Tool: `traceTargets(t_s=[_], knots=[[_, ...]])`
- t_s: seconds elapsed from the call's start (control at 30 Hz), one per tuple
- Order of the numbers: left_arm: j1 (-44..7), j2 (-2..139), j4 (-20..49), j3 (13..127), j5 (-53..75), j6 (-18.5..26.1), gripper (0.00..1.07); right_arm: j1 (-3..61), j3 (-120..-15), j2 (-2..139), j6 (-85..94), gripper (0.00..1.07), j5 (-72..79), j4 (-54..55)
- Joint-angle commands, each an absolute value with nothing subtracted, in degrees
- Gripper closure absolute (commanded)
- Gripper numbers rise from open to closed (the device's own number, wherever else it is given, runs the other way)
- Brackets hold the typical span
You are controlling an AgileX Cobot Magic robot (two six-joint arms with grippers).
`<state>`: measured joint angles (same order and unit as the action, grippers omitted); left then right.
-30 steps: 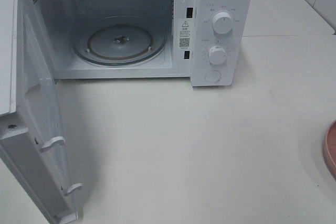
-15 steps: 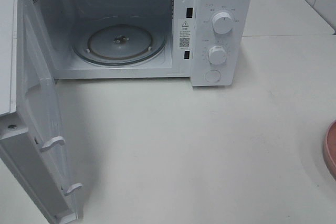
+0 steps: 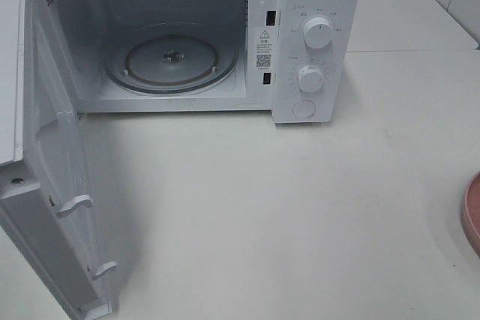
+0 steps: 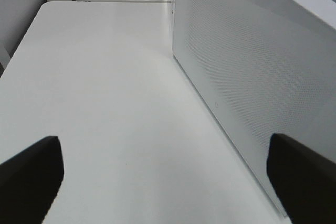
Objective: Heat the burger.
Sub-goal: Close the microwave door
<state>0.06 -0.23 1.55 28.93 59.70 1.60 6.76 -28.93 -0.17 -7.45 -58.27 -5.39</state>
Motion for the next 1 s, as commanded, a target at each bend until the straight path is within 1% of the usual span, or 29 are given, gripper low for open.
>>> traceTargets(t_s=[0.03,1.0], knots=[[0.1,-1.4,1.7,28.9,59.5,1.1,0.09,6.5,-28.9,-1.7,-6.5,0.31,-57.6,-5.3],[0.1,-1.4,1.7,28.9,59.5,1.1,0.09,6.5,-28.9,-1.7,-6.5,0.31,-57.6,-5.3]])
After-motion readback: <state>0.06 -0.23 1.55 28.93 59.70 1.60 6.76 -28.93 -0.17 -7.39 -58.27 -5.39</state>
